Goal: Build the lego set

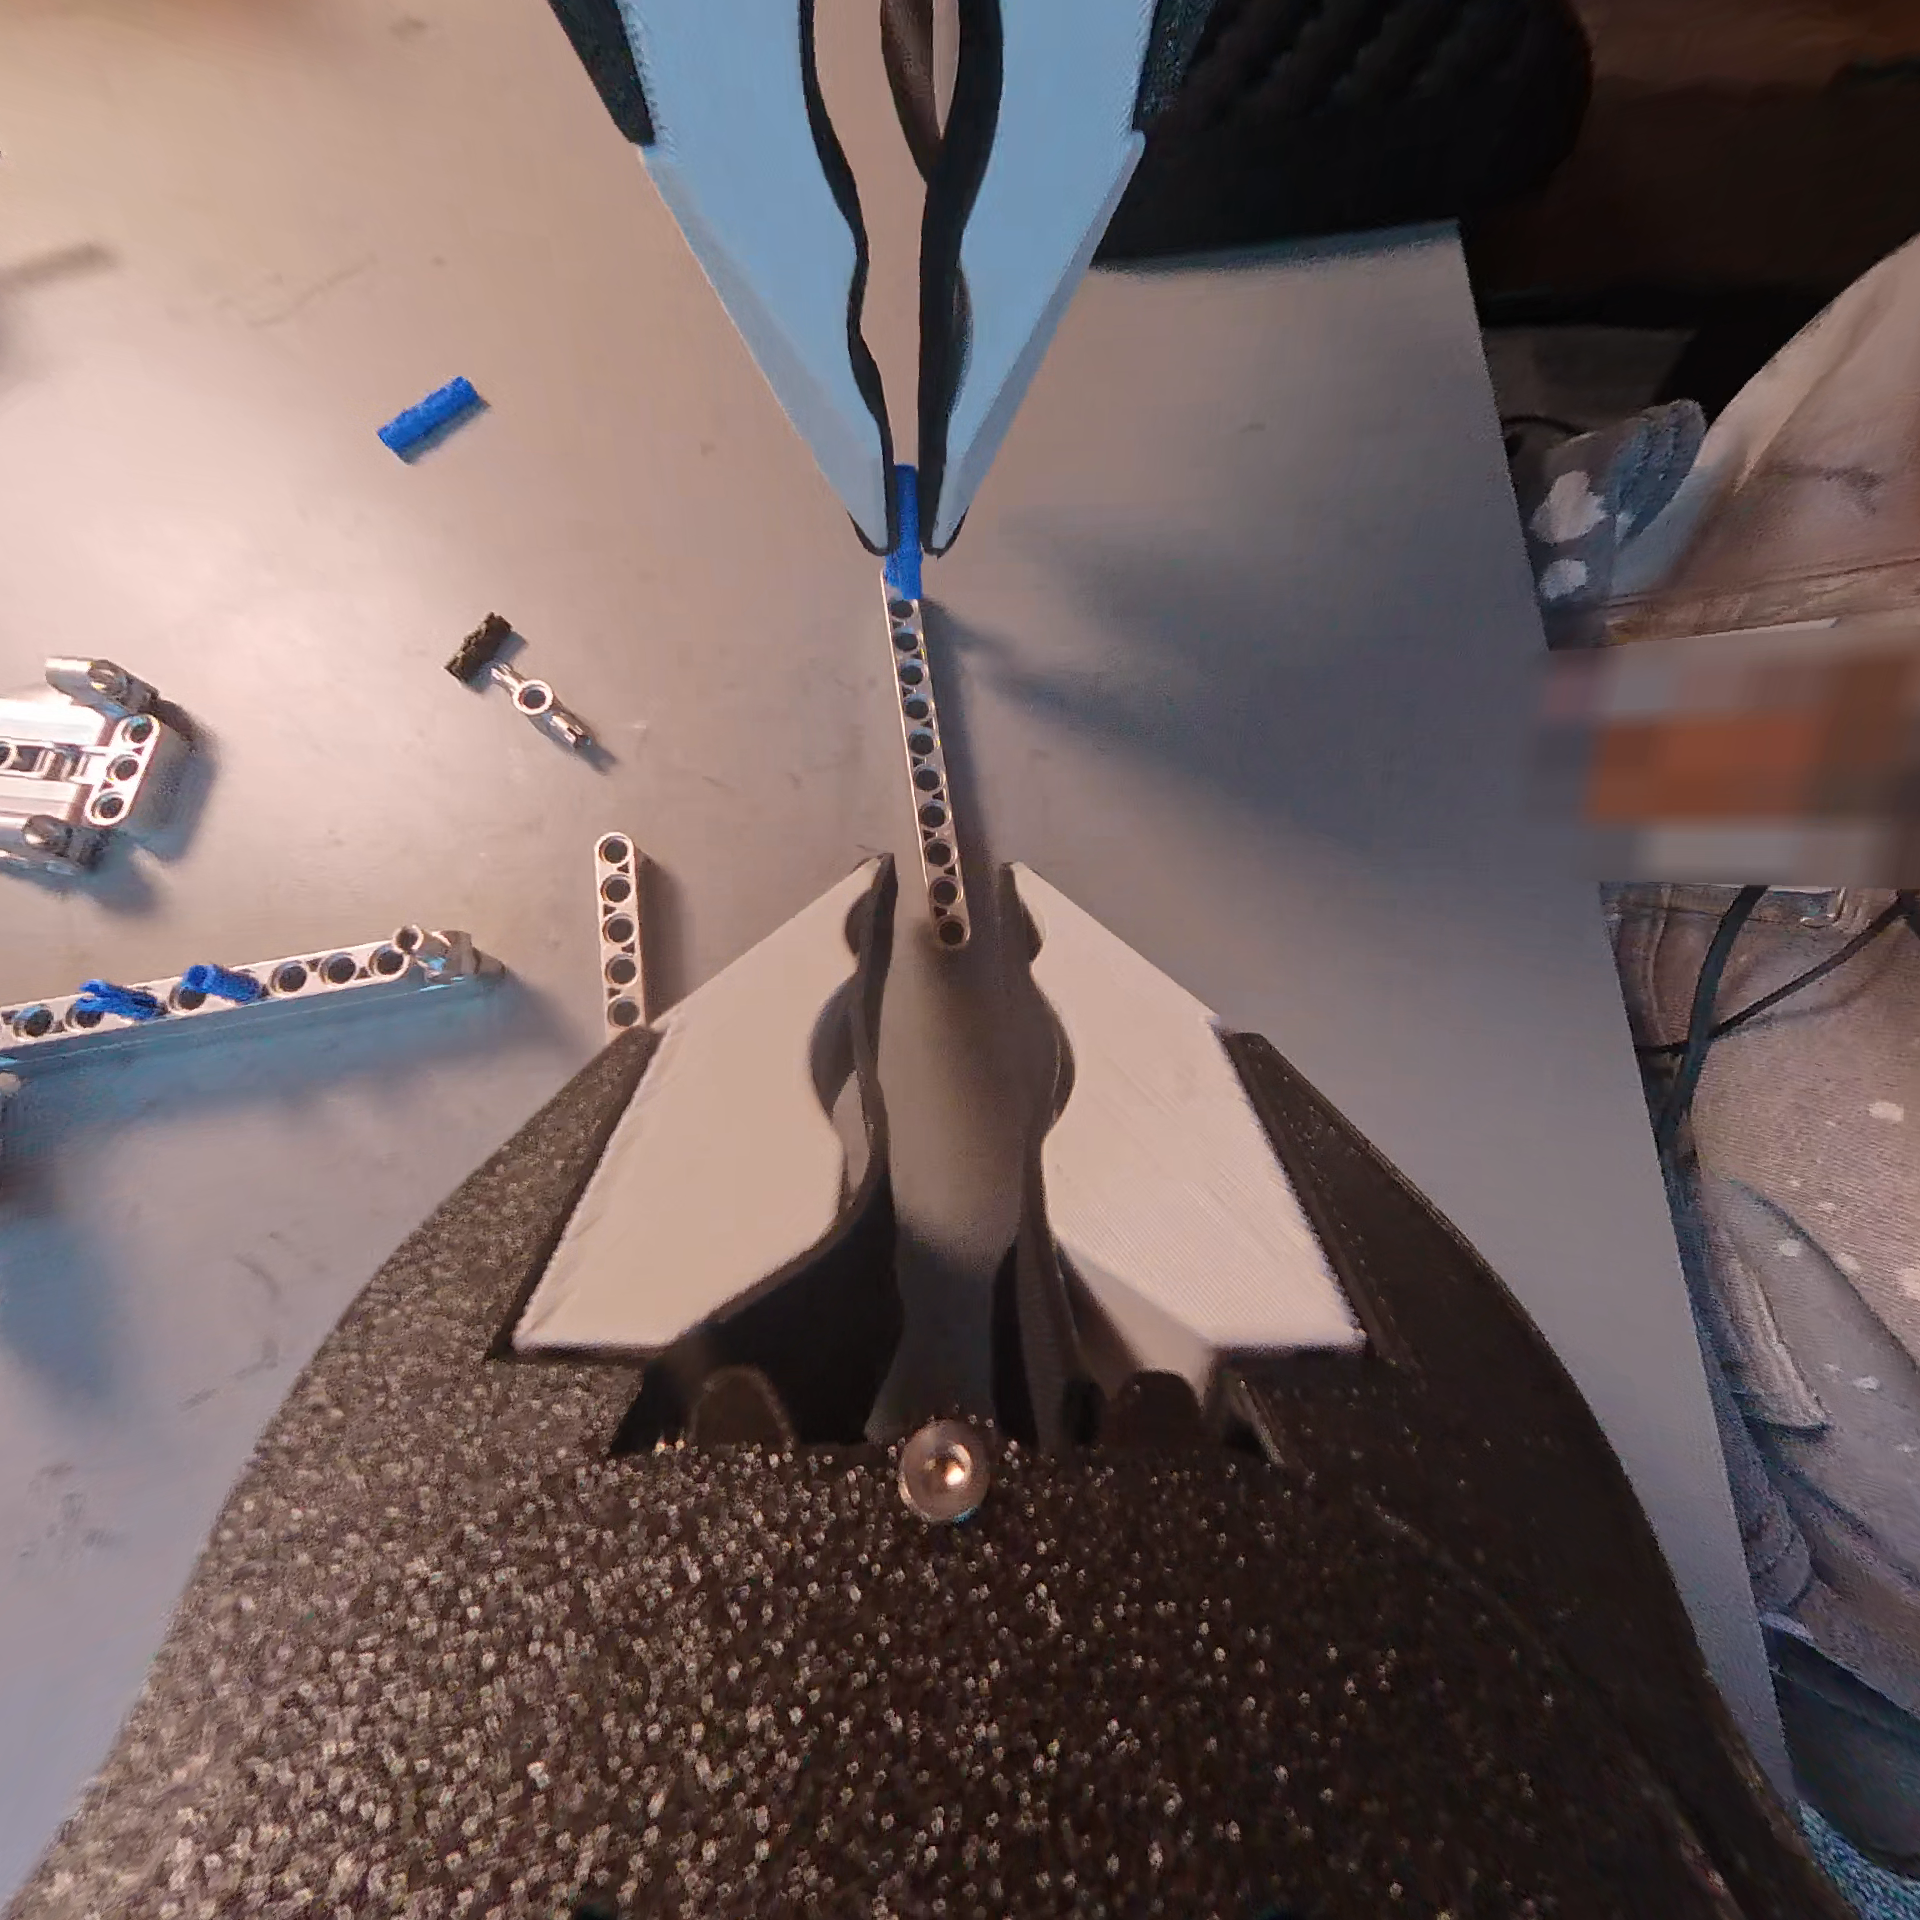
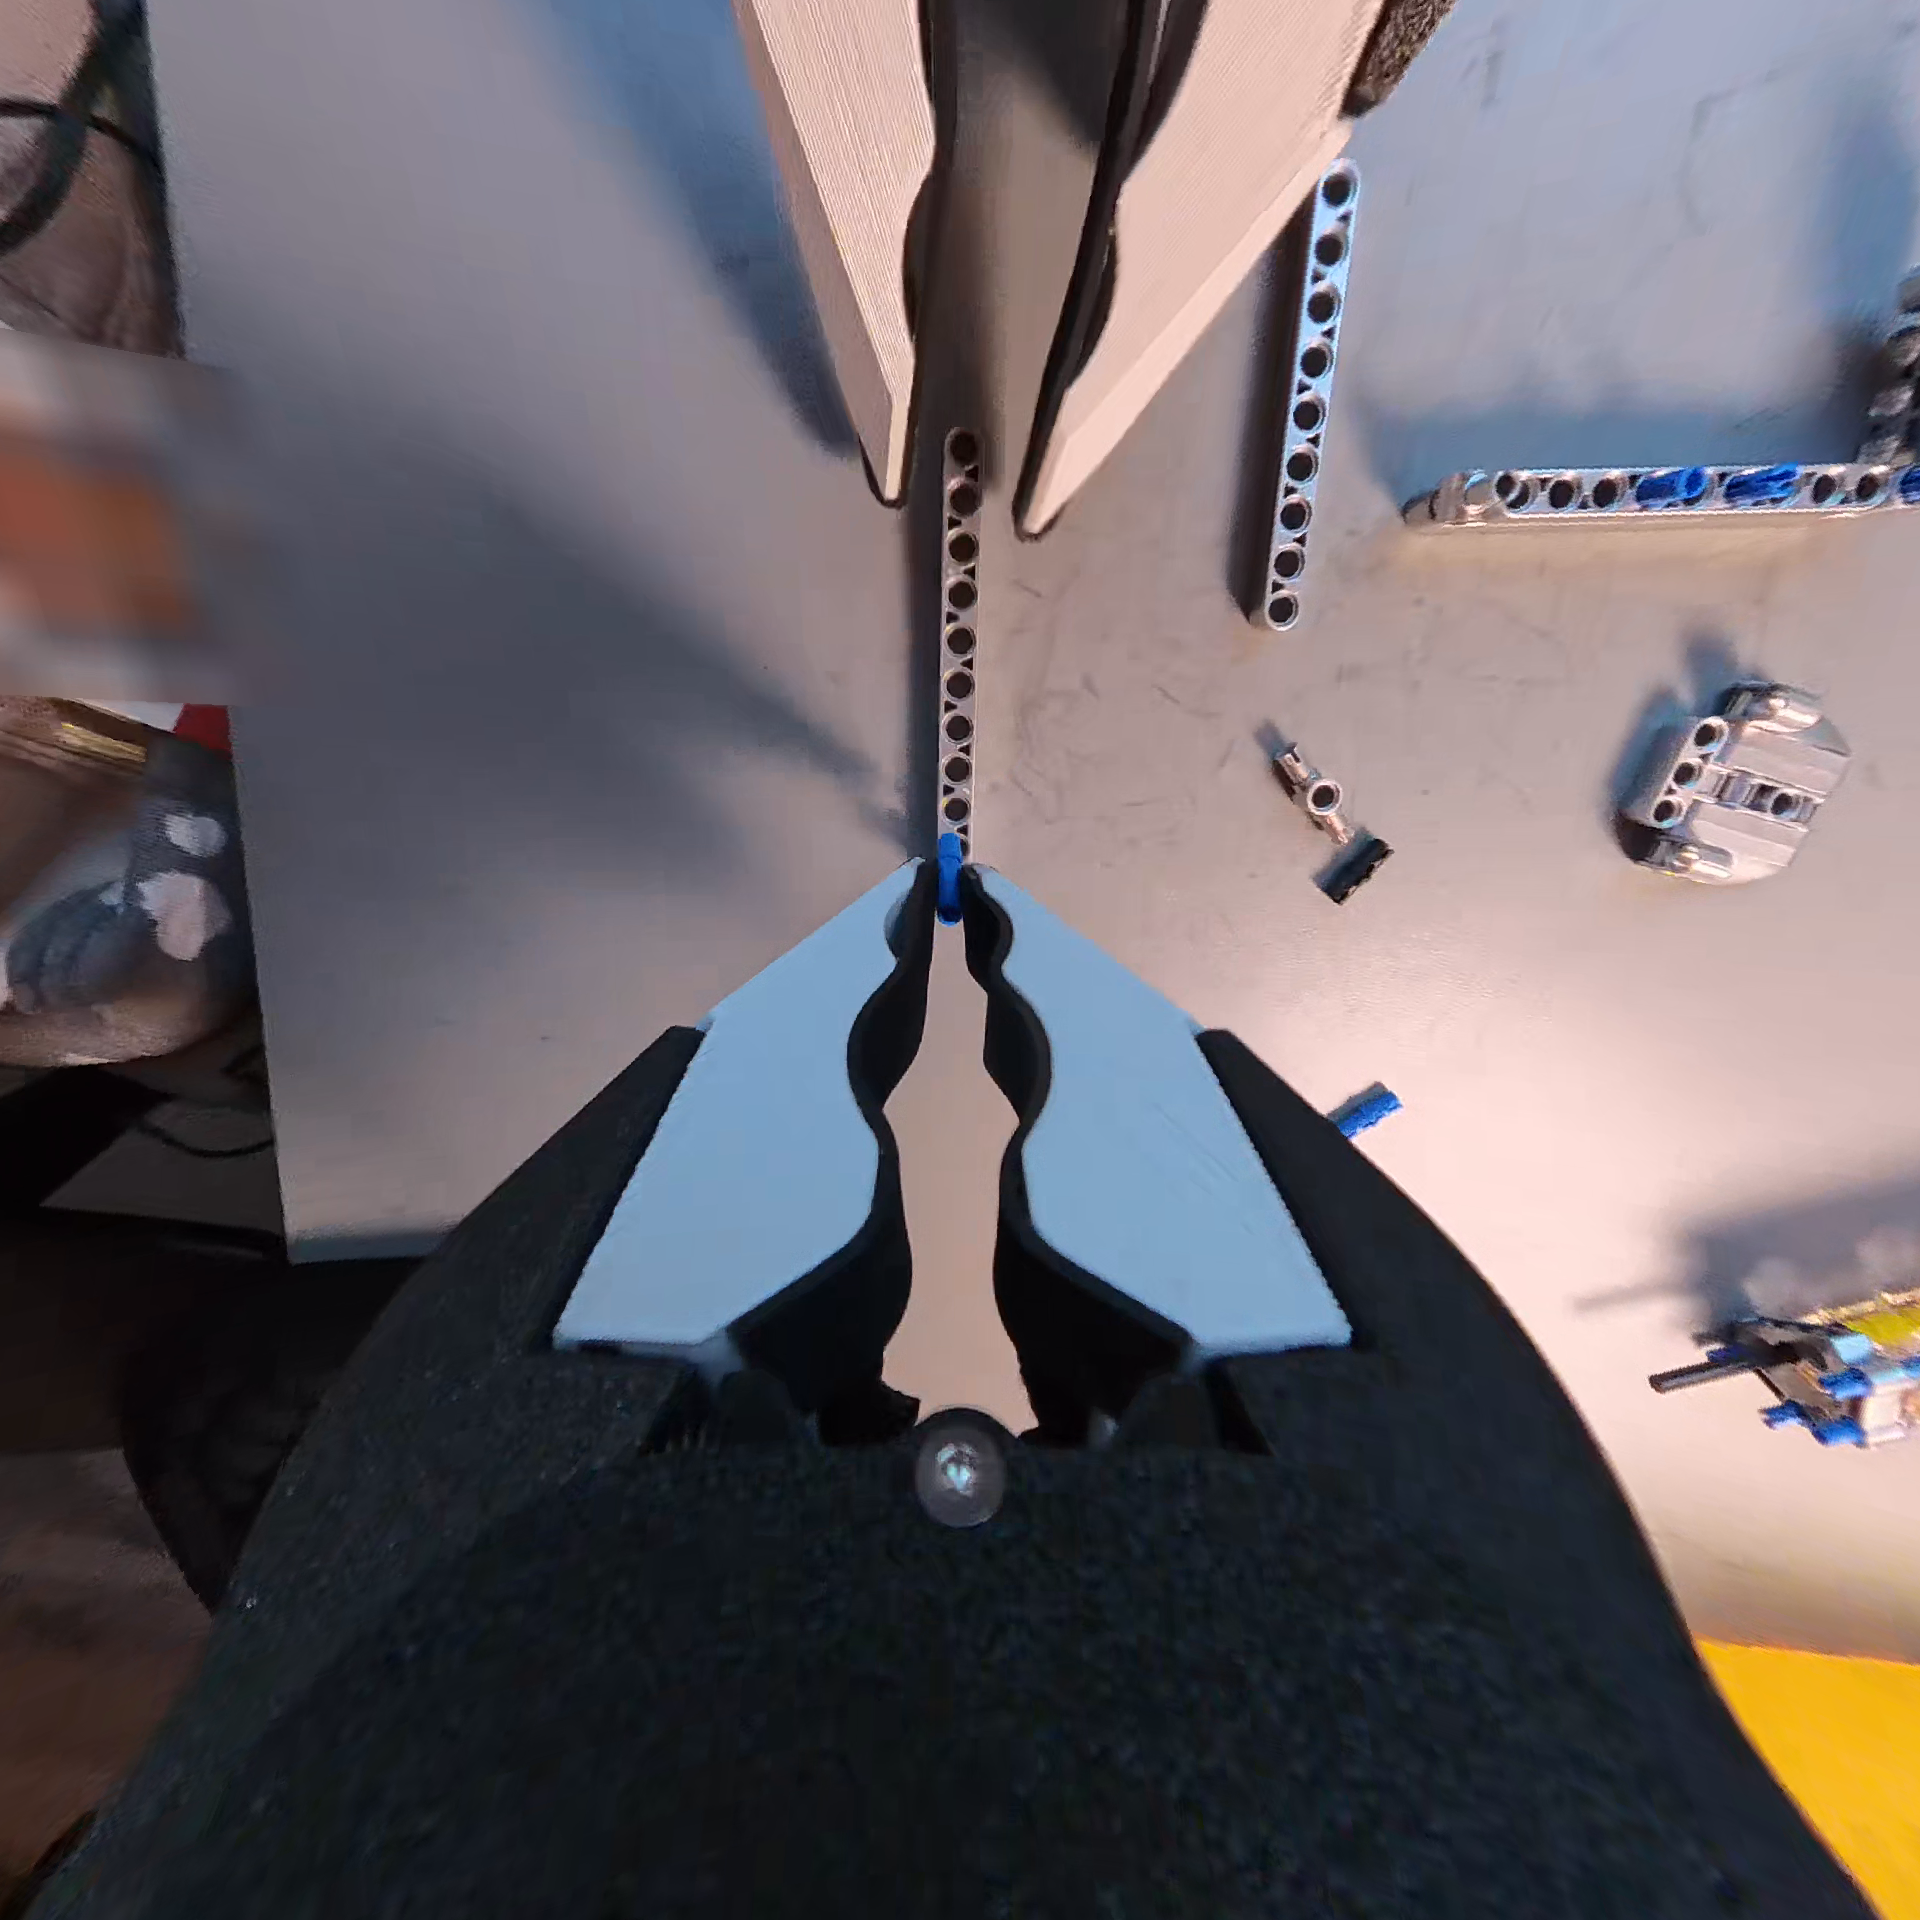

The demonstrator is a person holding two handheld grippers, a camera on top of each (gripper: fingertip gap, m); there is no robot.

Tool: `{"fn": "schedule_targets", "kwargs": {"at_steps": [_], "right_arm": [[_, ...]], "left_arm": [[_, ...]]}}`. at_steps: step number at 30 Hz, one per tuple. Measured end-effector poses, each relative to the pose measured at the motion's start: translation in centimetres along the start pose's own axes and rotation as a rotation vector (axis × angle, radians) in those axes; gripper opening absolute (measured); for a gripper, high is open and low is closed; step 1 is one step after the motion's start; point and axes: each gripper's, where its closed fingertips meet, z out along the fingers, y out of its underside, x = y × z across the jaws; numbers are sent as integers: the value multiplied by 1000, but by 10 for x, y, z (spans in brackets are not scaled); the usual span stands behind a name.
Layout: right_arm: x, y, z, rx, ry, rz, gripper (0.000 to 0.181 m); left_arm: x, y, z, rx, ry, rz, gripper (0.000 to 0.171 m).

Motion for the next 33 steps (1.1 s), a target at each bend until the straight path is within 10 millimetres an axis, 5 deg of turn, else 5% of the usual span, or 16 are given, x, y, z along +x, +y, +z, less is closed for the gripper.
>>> {"fn": "schedule_targets", "kwargs": {"at_steps": [33], "right_arm": [[2,-15,12,-34,20,-27,2]], "left_arm": [[-2,1,8,-40,-24,-119,5]]}}
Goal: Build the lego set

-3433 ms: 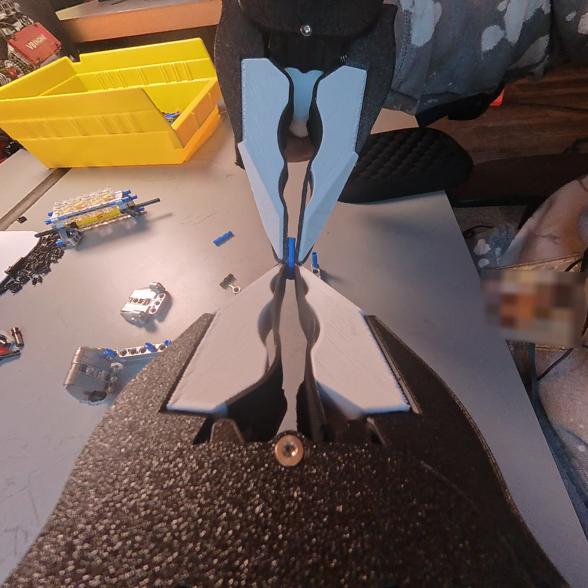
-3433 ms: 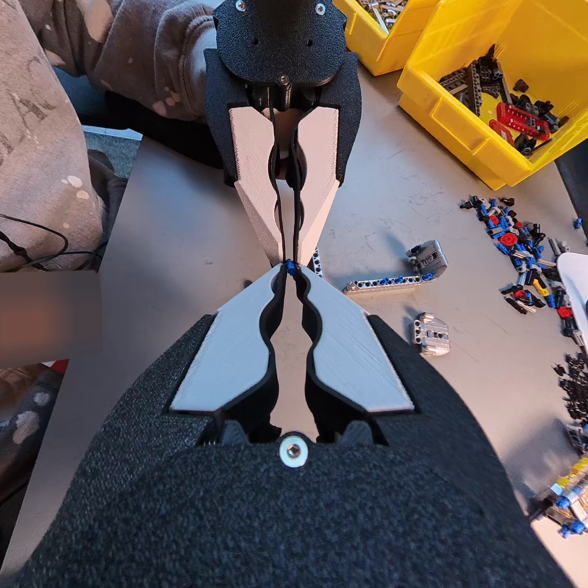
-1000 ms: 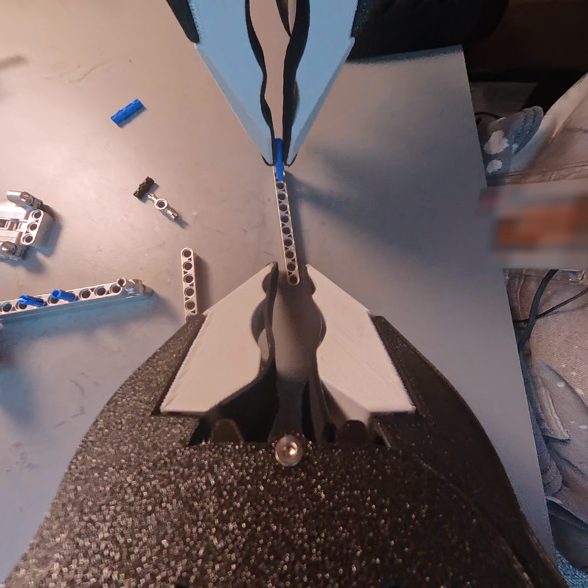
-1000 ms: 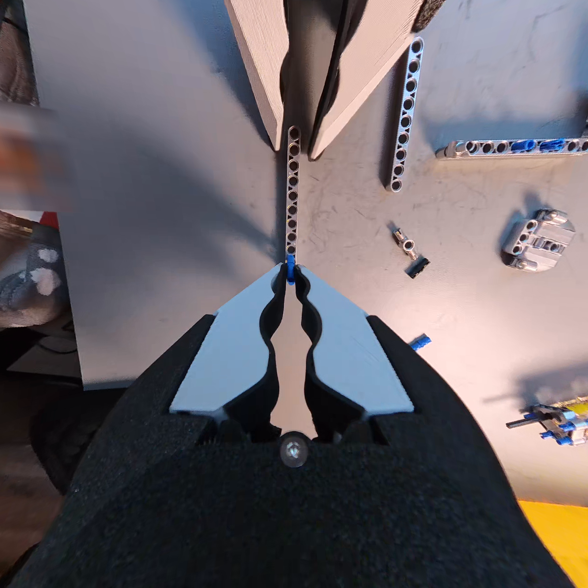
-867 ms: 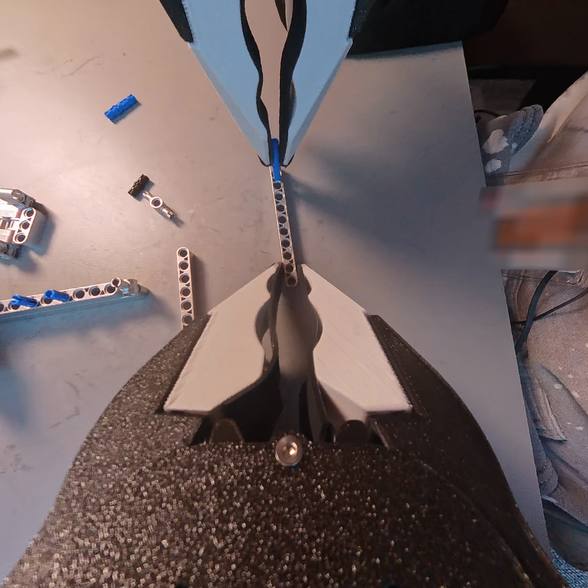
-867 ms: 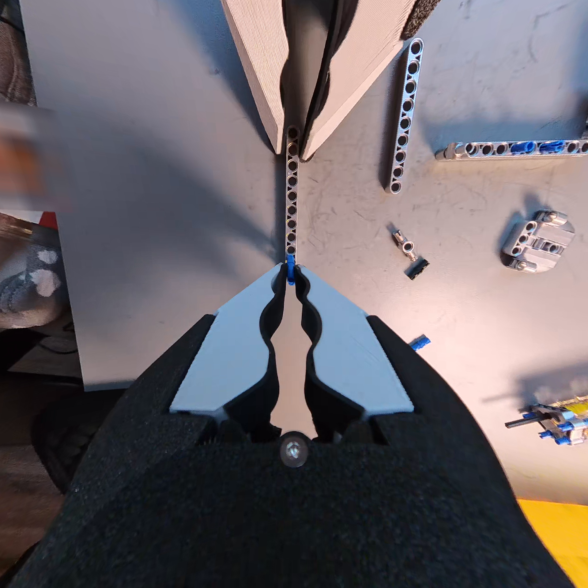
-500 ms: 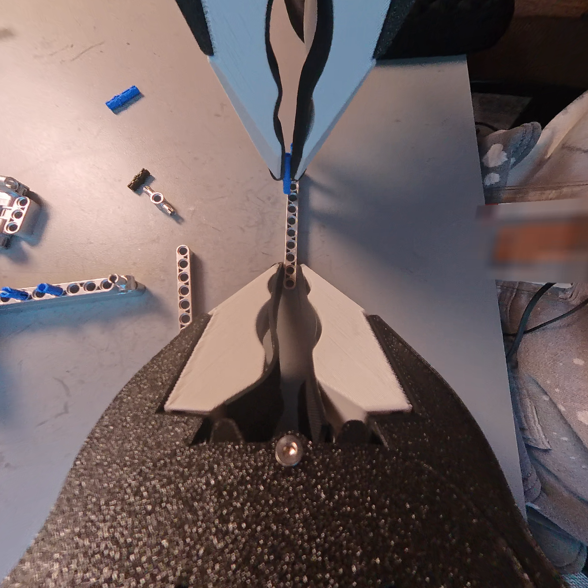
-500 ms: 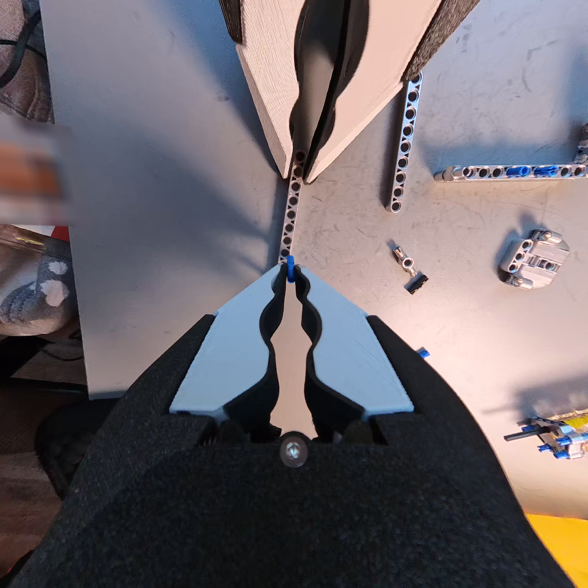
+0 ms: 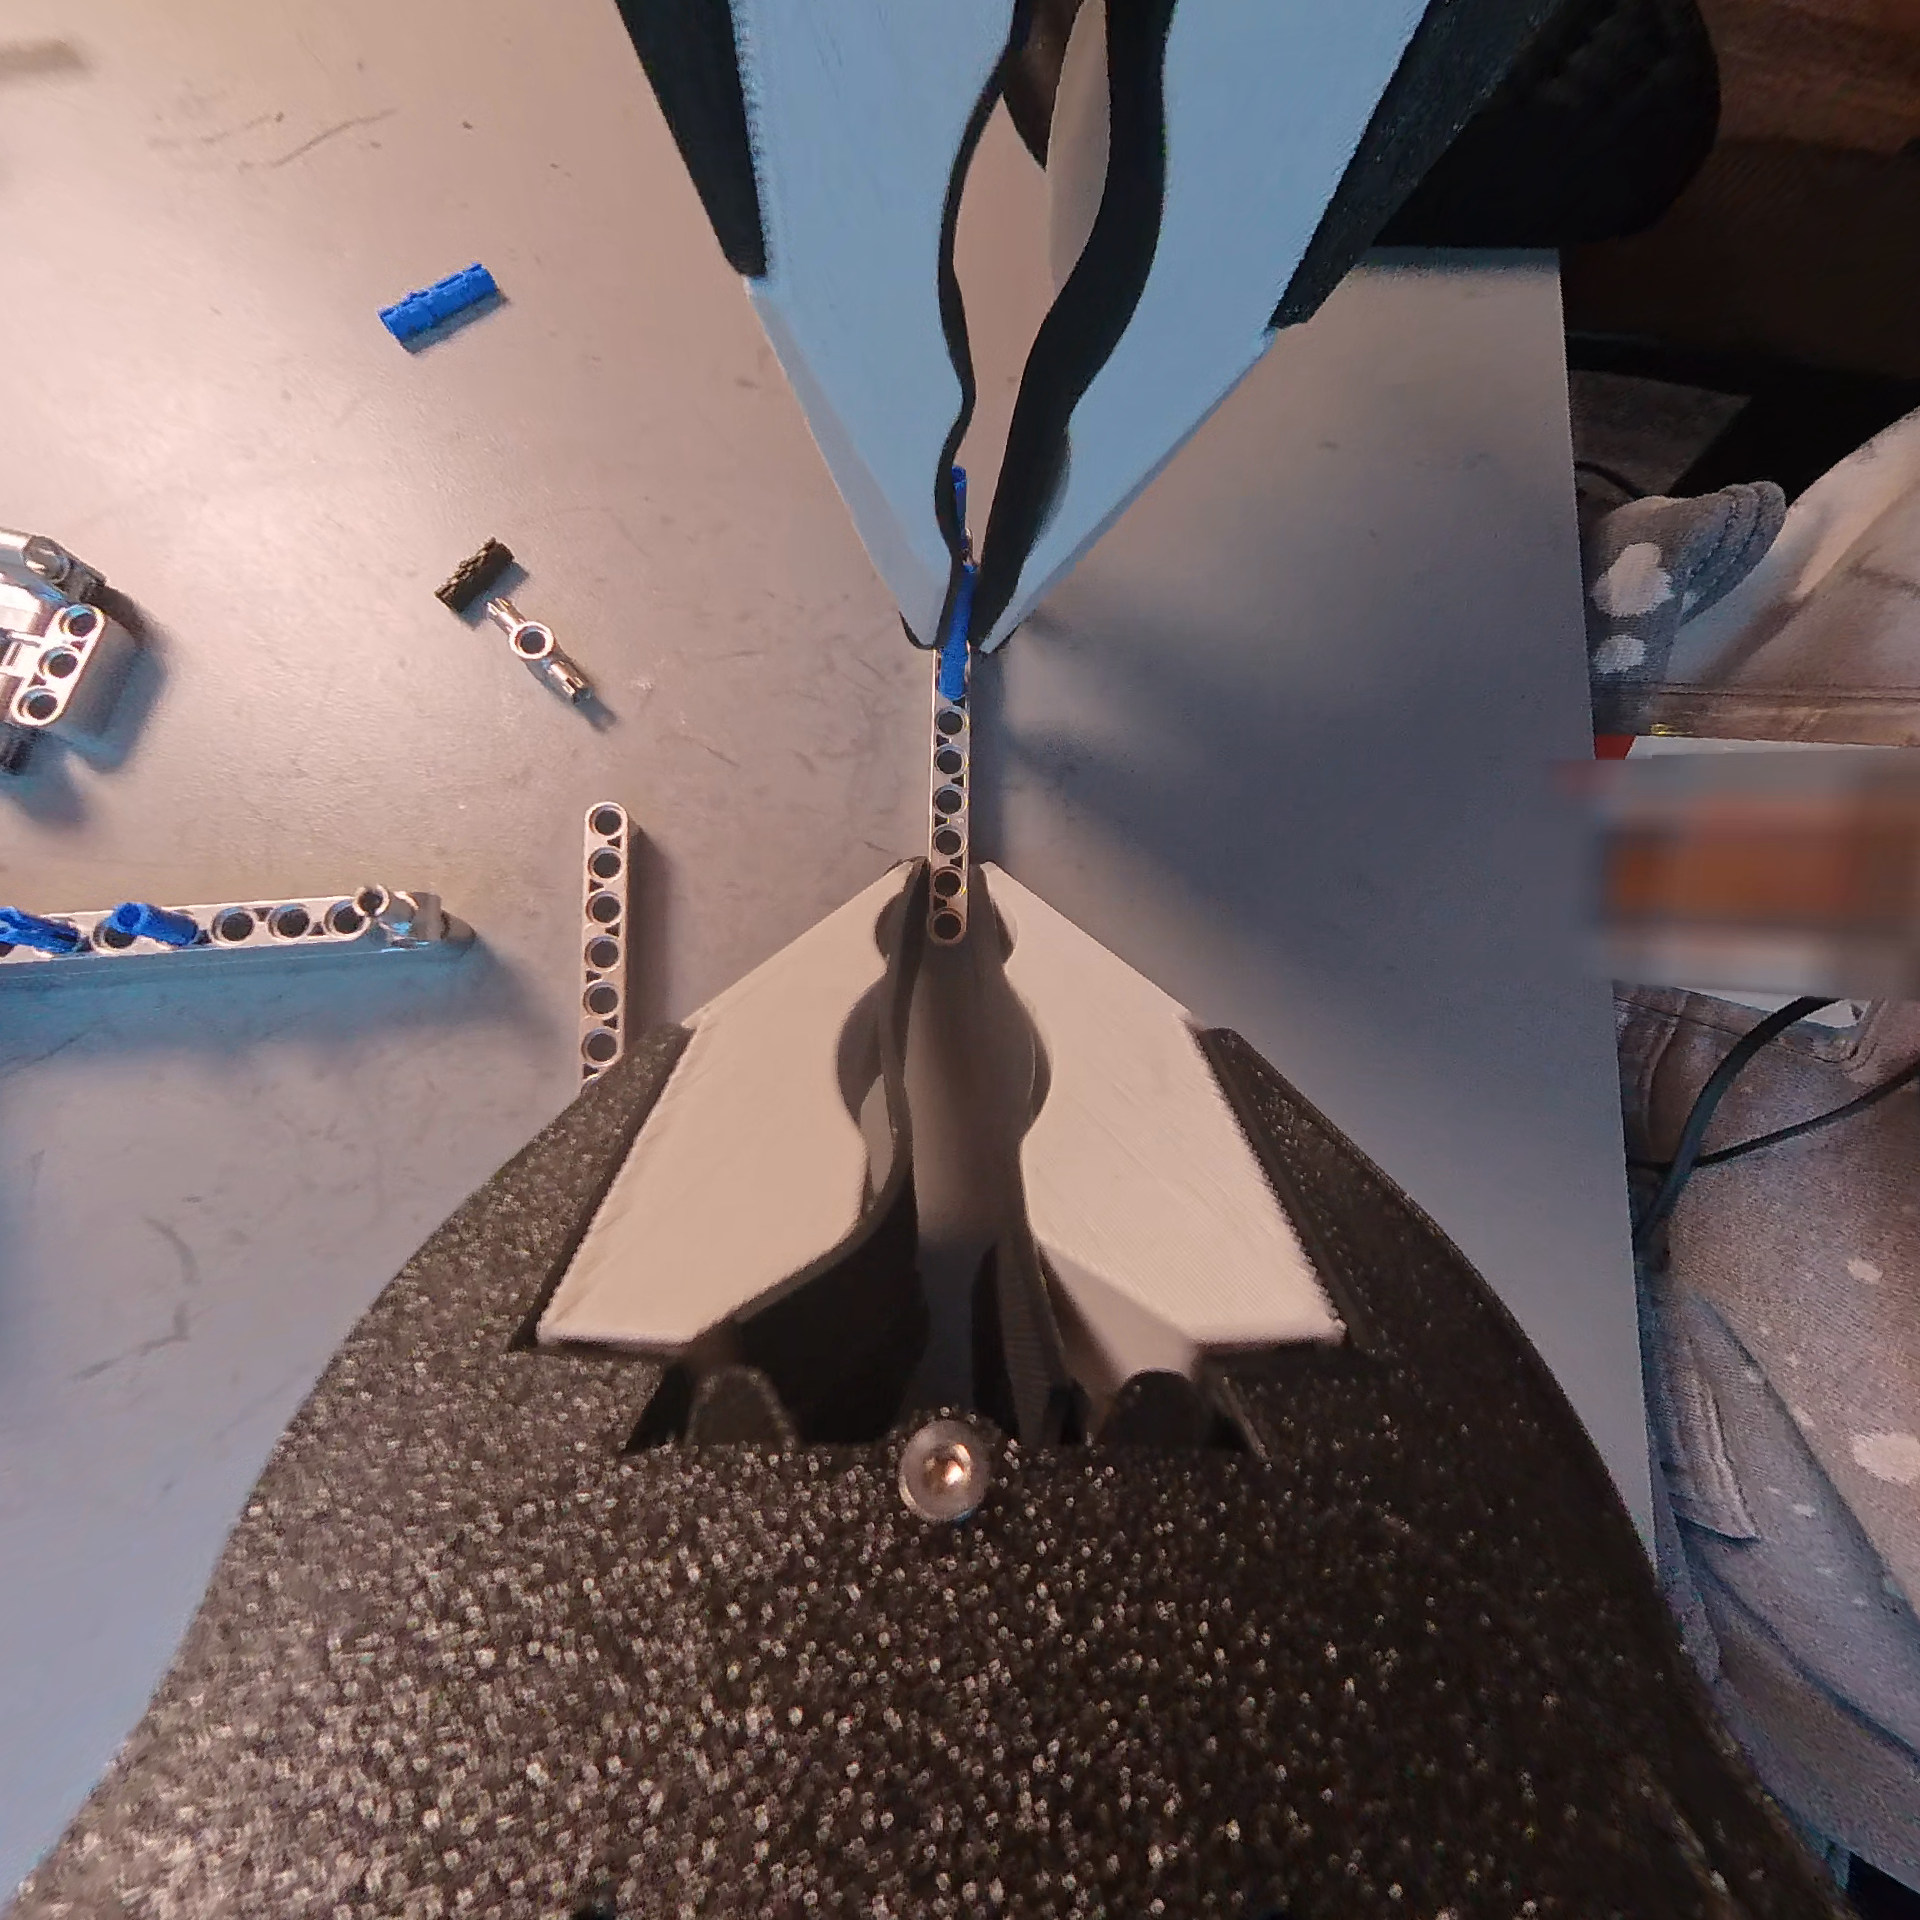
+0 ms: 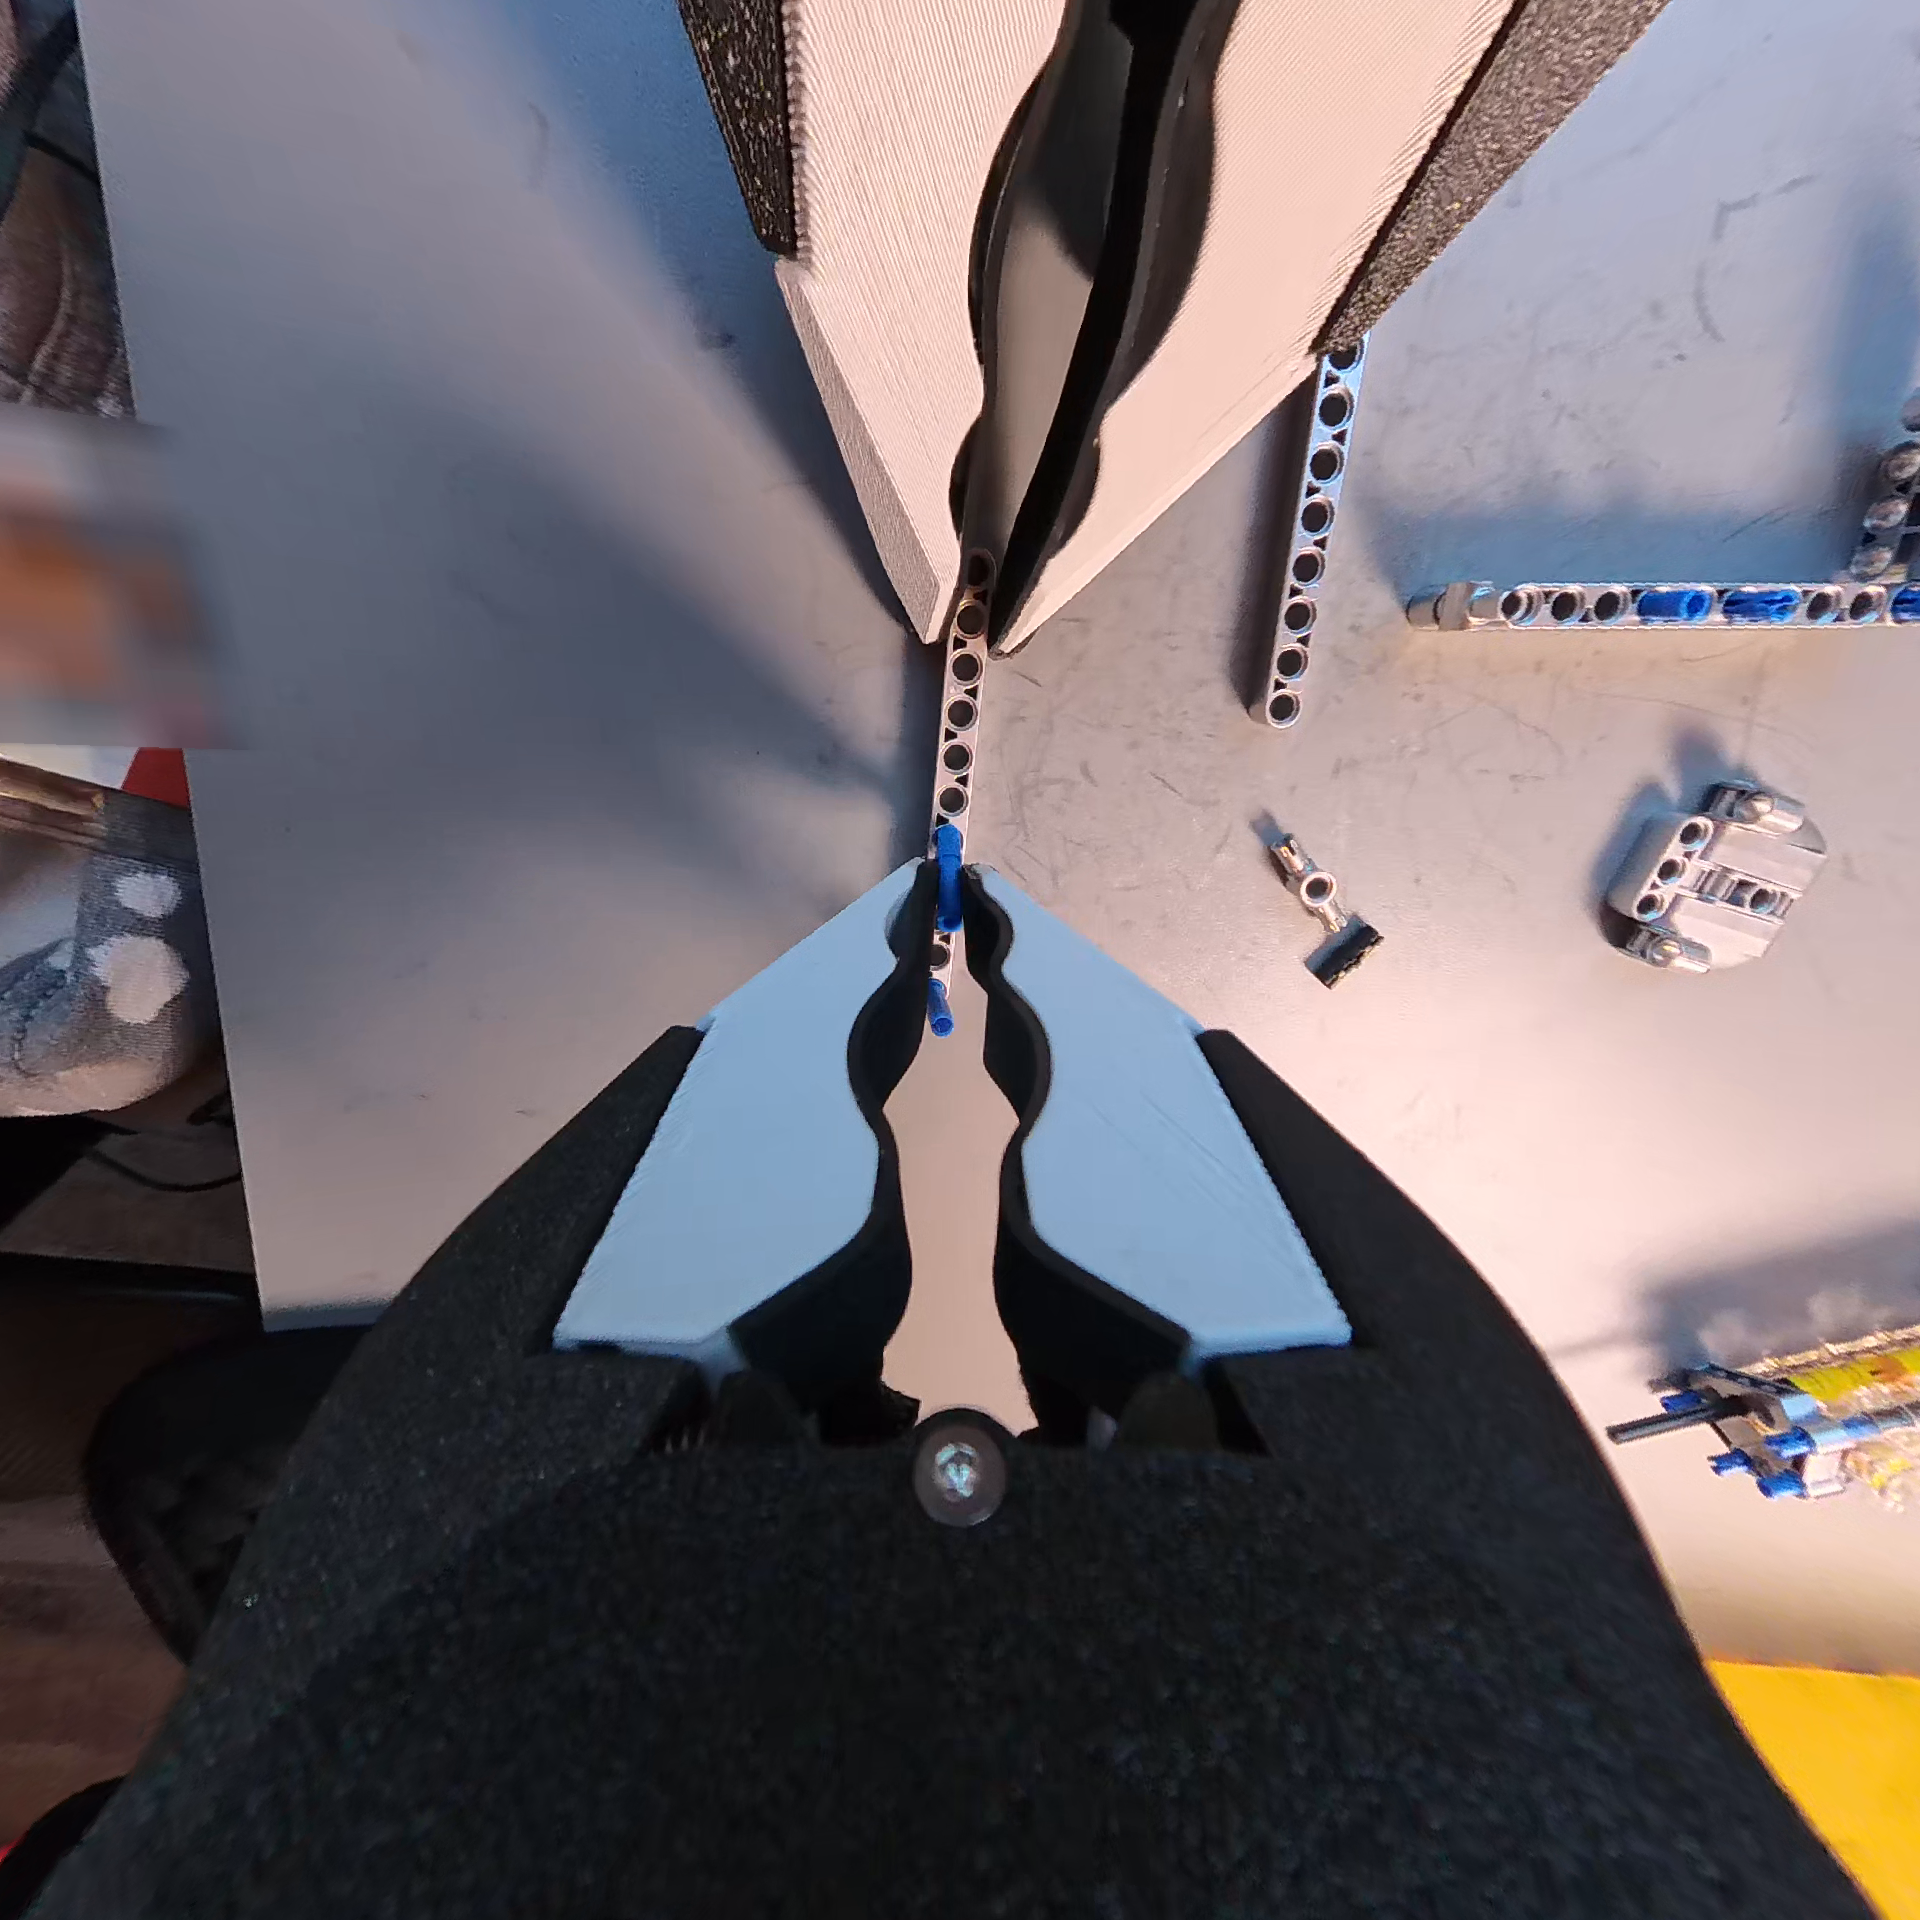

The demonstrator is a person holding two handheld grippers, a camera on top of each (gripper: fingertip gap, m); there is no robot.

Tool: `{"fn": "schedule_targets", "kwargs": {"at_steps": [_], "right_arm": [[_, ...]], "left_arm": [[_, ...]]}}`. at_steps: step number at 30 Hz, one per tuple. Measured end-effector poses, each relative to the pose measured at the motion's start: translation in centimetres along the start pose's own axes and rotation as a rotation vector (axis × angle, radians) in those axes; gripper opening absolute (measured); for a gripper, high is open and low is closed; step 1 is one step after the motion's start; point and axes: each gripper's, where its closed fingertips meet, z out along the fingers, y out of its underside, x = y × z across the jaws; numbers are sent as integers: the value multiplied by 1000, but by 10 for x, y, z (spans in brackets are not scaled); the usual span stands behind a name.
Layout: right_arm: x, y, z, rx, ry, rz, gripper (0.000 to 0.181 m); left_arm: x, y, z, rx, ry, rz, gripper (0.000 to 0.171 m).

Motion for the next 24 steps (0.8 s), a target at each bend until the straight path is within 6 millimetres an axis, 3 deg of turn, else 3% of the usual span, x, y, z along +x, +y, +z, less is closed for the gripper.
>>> {"fn": "schedule_targets", "kwargs": {"at_steps": [24], "right_arm": [[3,-5,-1,-87,25,-108,2]], "left_arm": [[-3,-5,2,29,8,-56,5]]}}
